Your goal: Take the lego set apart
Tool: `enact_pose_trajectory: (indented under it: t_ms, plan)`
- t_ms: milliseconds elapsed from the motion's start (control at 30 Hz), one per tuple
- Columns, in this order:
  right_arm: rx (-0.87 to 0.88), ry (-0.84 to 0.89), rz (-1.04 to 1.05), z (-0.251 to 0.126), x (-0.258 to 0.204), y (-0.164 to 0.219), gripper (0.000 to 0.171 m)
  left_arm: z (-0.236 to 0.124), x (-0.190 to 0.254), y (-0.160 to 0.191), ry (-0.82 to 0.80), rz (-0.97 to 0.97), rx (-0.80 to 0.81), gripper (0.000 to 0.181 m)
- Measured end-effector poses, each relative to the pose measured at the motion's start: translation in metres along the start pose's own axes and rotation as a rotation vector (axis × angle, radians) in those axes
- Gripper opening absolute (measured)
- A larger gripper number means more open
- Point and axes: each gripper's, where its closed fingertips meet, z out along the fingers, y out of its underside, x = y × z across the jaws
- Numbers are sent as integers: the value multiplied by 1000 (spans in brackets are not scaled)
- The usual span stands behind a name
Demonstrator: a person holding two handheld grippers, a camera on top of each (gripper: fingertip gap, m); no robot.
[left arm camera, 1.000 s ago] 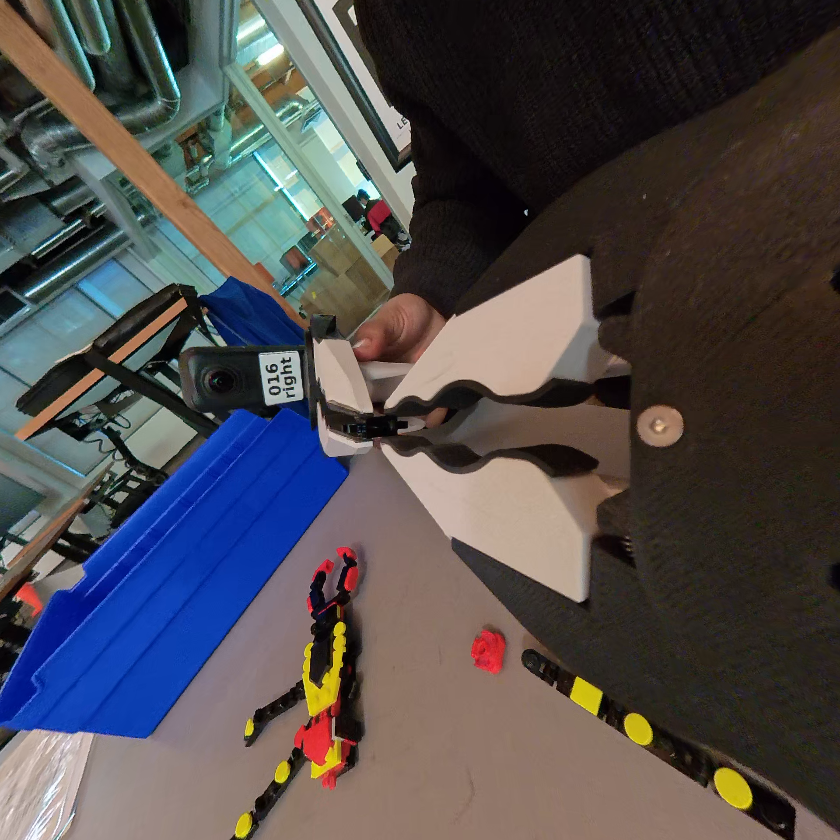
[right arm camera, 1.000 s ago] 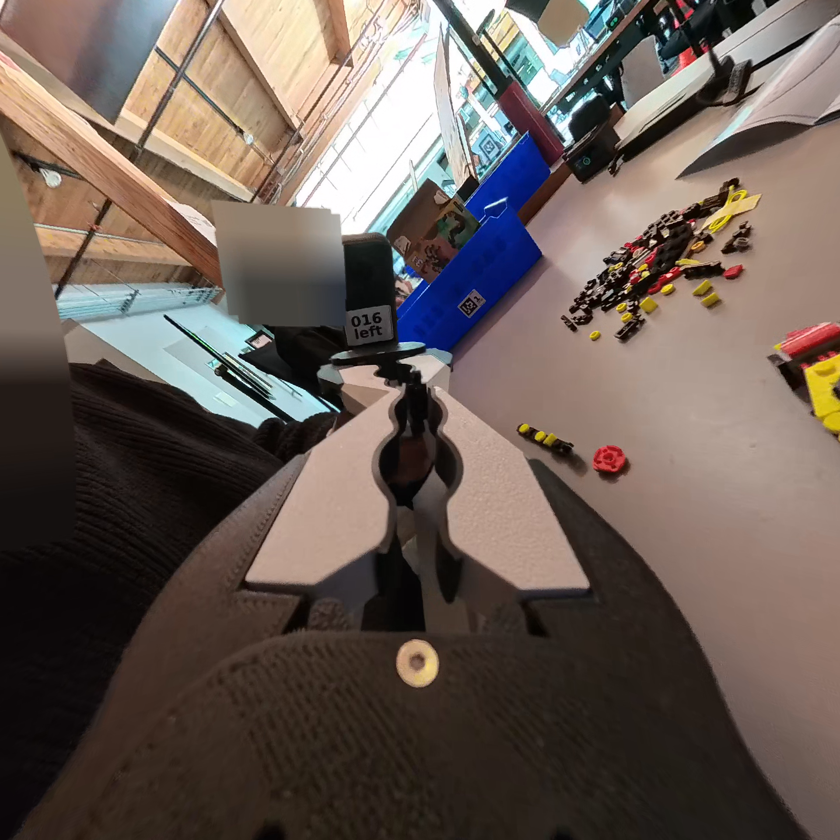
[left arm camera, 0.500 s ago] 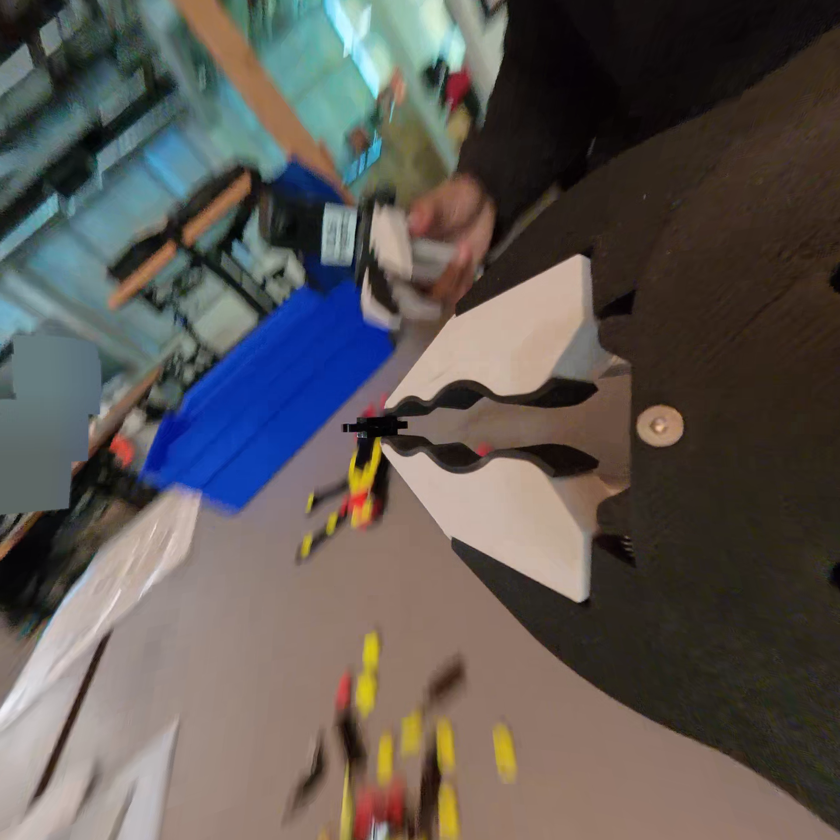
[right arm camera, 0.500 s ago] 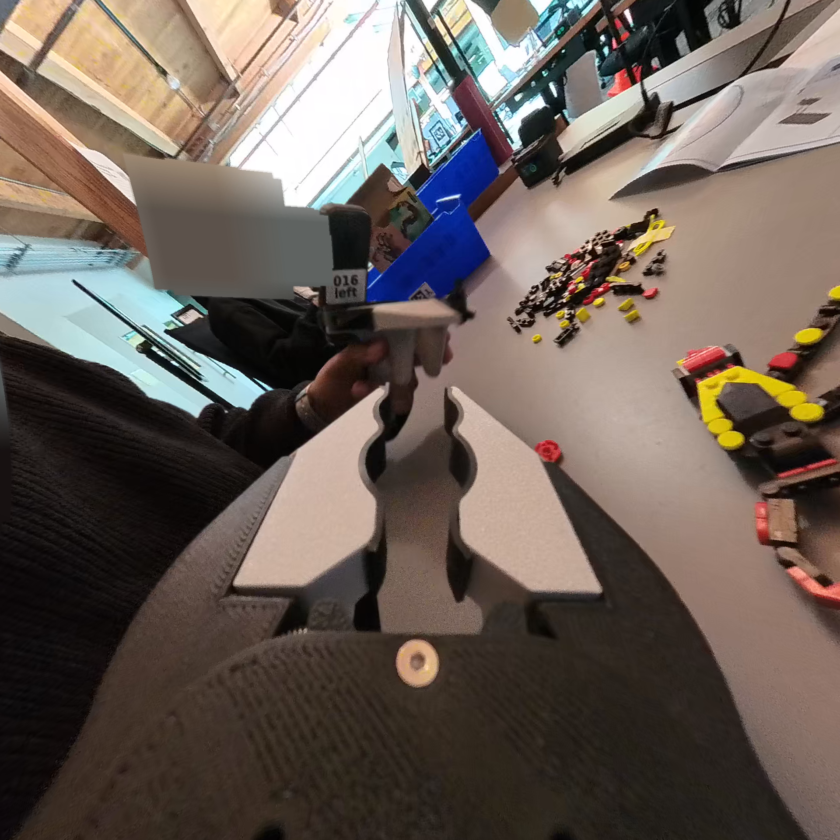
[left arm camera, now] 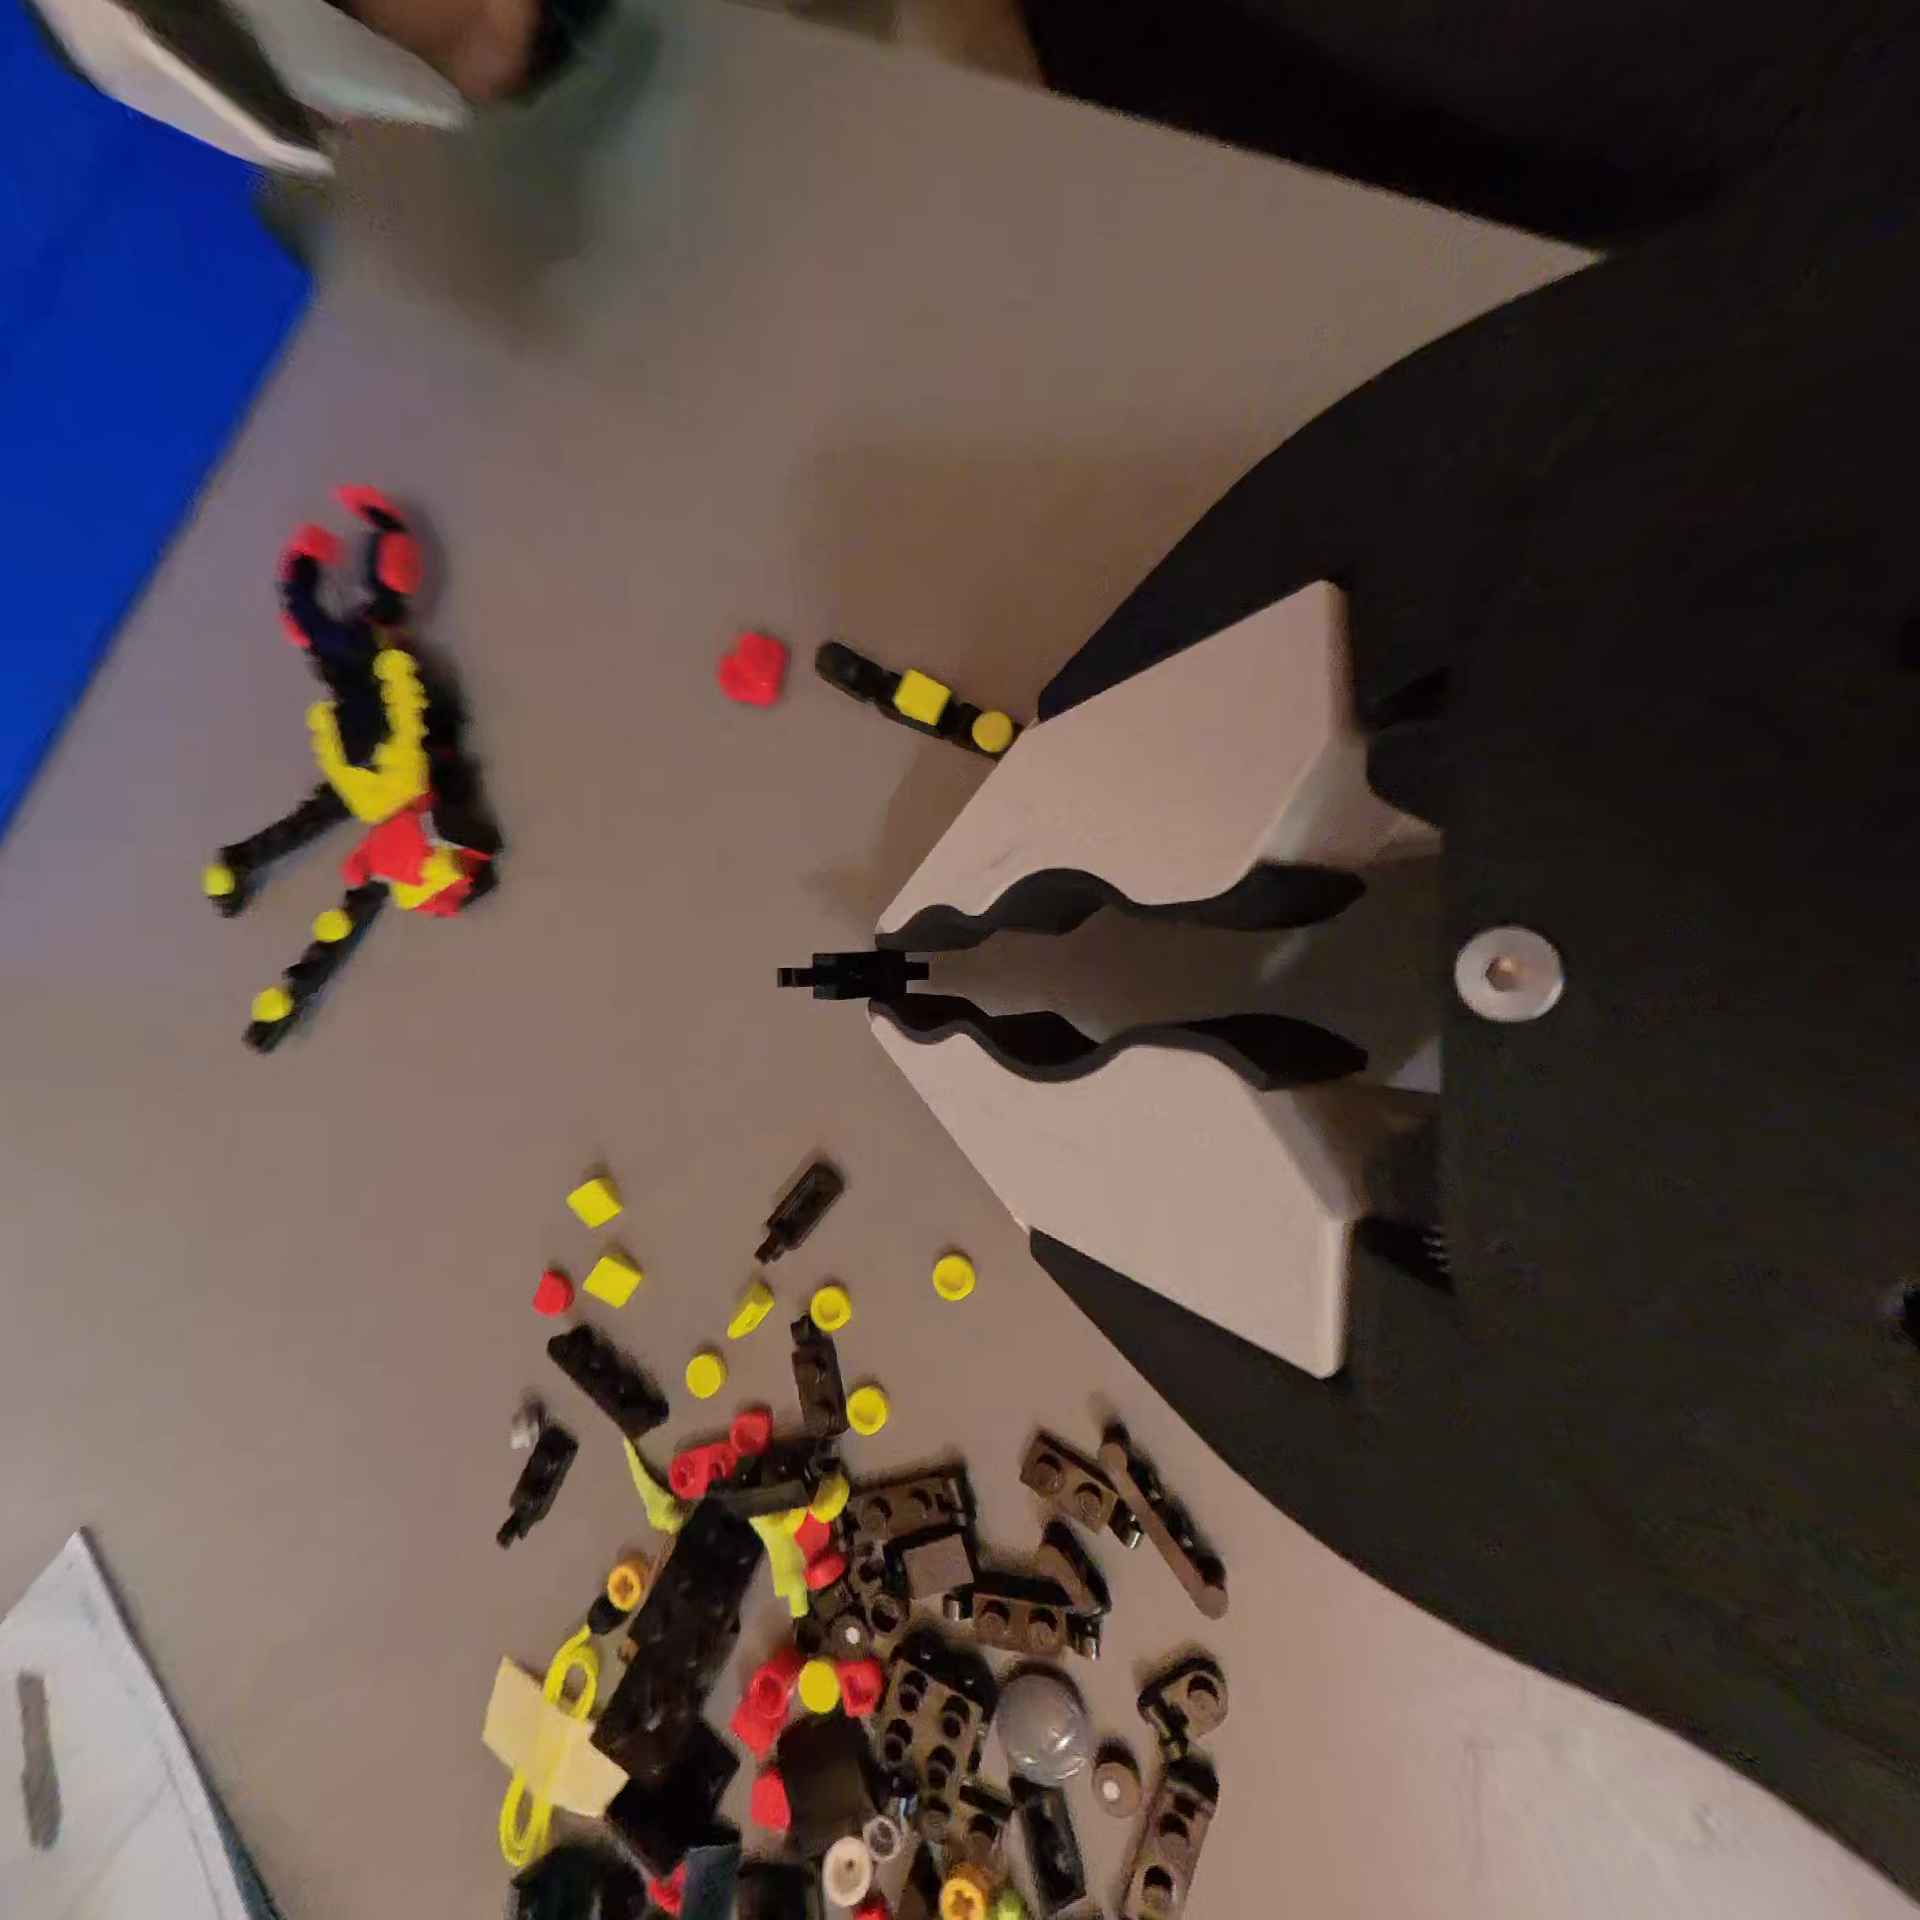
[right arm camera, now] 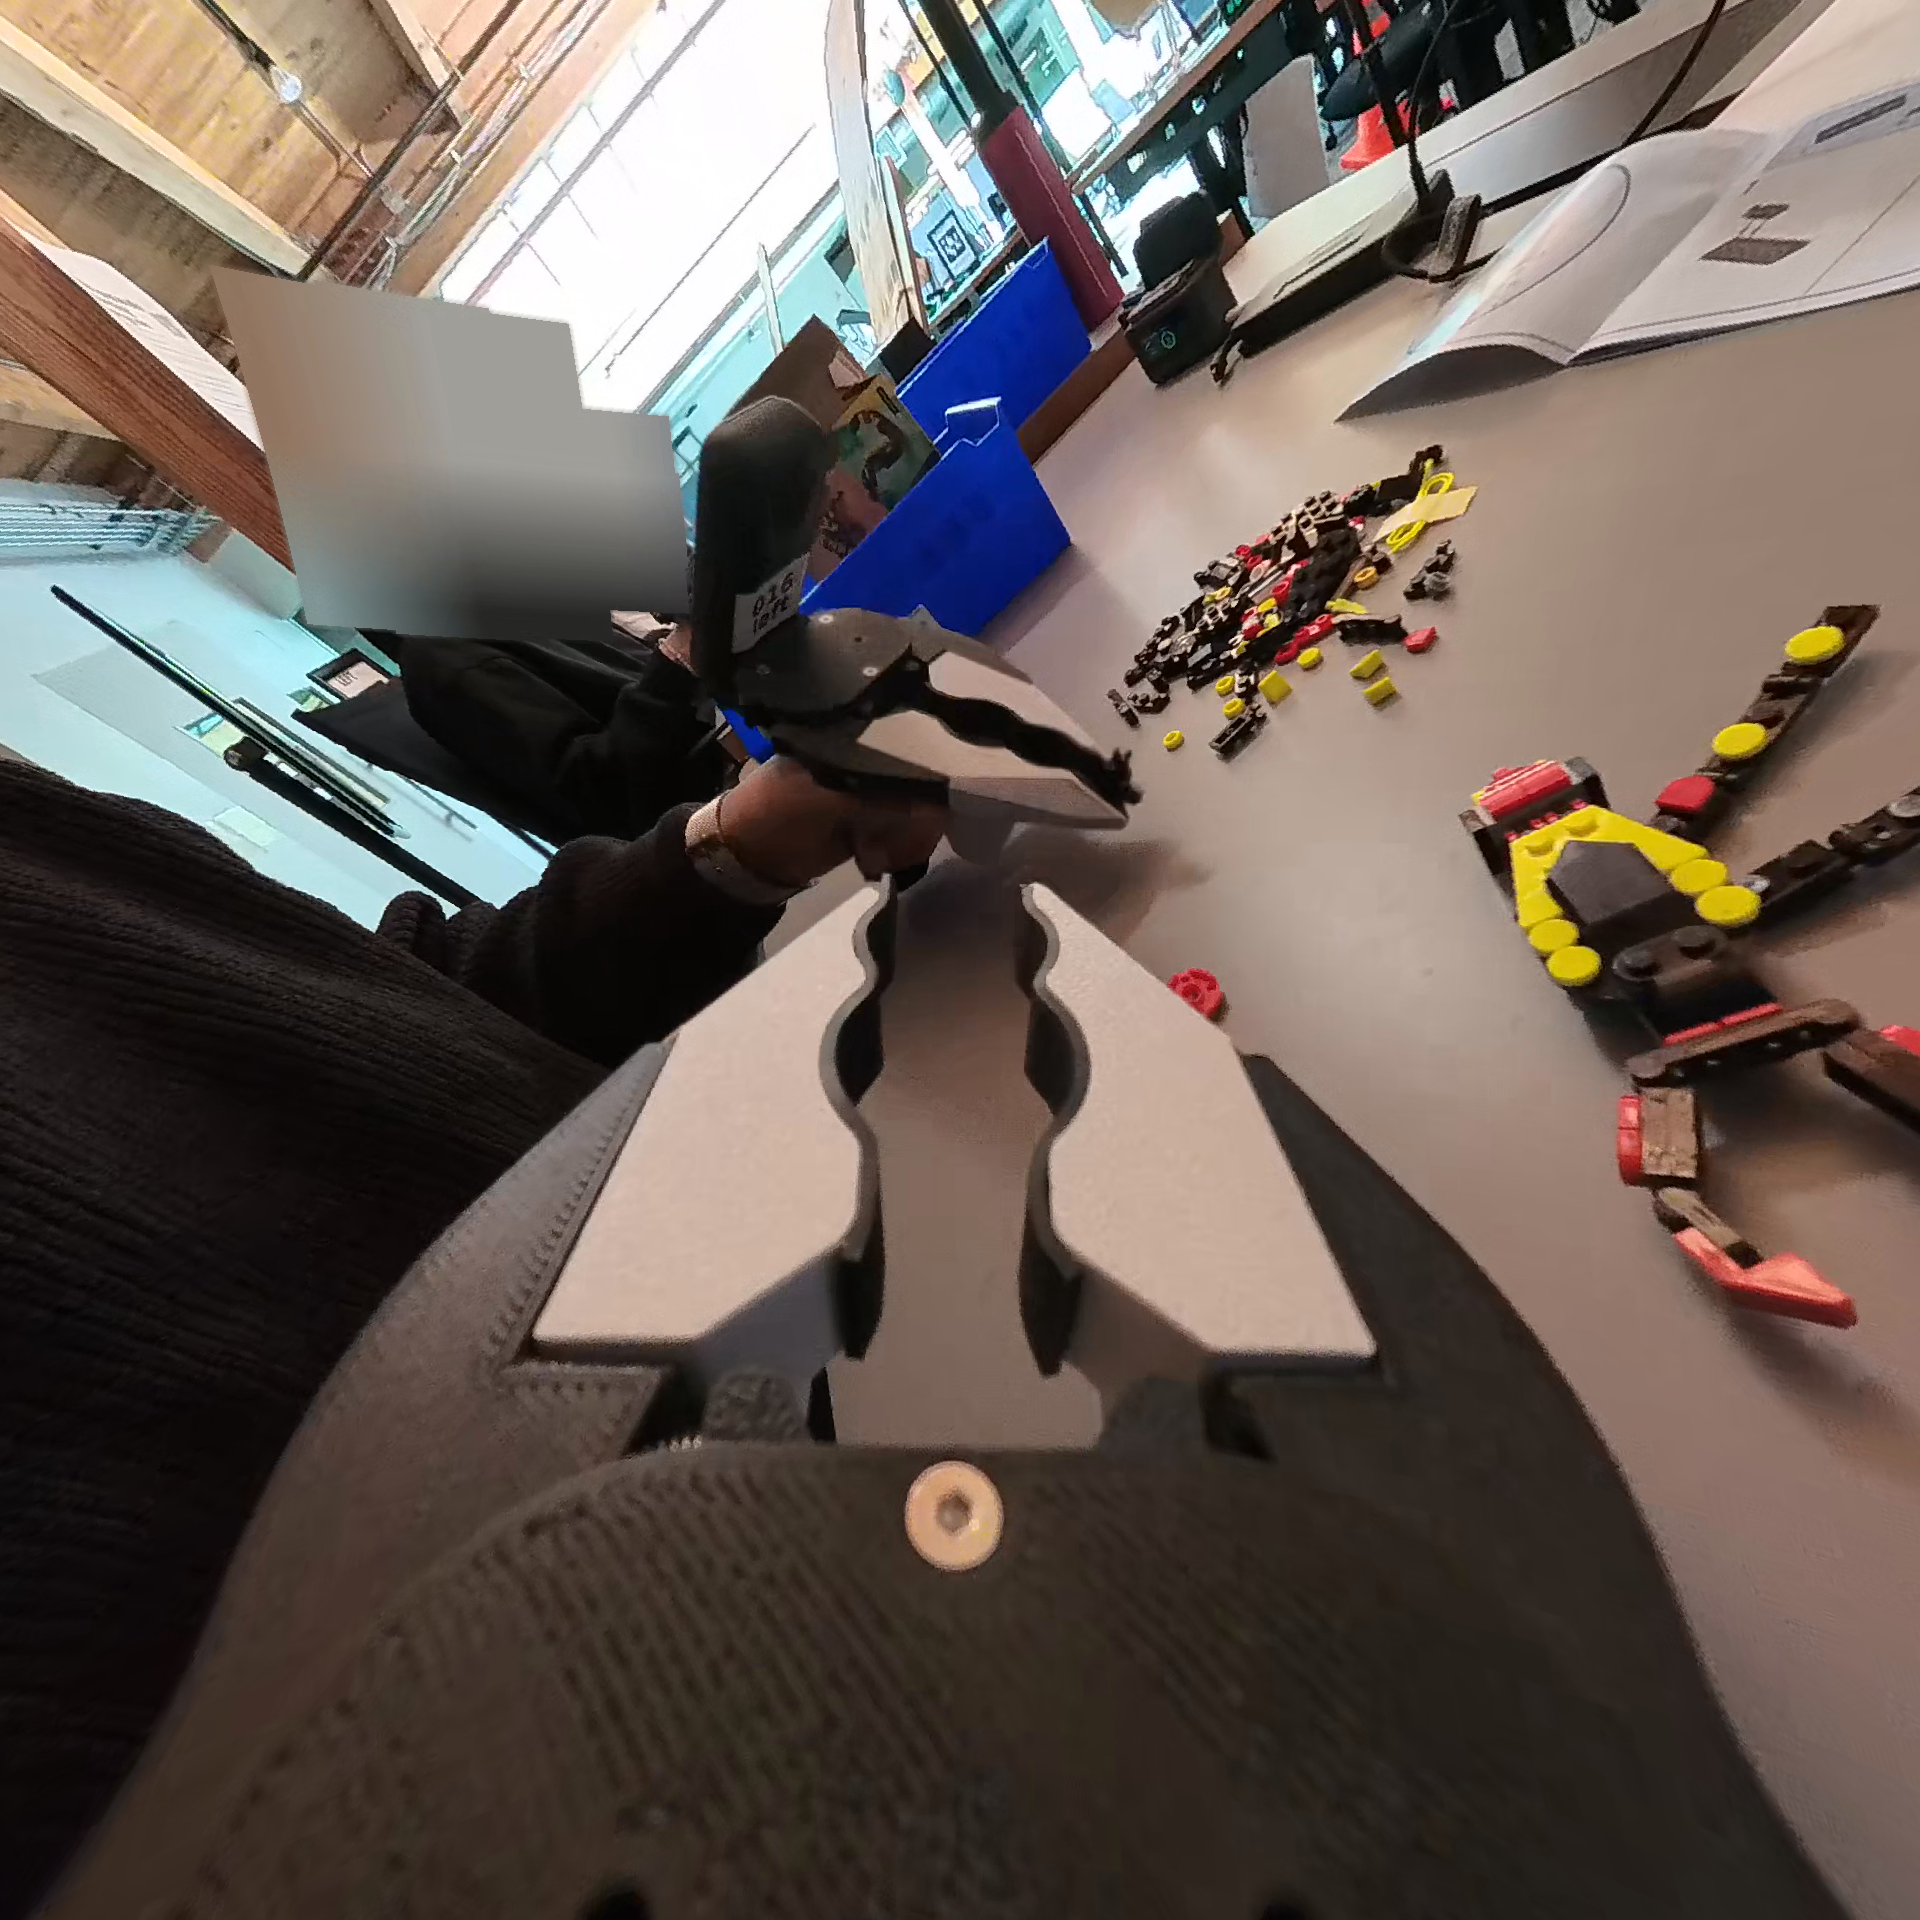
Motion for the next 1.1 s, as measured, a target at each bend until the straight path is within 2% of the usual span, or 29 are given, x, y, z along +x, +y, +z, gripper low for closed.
enact_pose_trajectory:
  t_ms: [133,333,400,533,600,733,867,1100]
  plan:
    - [-50,7,-10,6,0,10,20,5,9,12,30,49,-64,5]
    - [-147,41,-92,14,0,26,20,4,33,6,187,7,-23,6]
    - [-164,47,-105,16,1,30,20,5,33,4,182,-1,-19,20]
    - [-178,56,-122,17,1,32,20,-3,29,6,137,27,-24,35]
    - [-192,72,-152,17,3,34,19,-11,36,18,133,107,-74,34]
    - [-252,120,-266,24,7,43,19,-16,27,39,-3,283,-145,29]
    - [-339,133,-368,36,7,59,22,-12,36,38,47,291,-137,7]
    - [-457,165,-564,46,6,81,31,-8,72,41,227,311,-133,6]
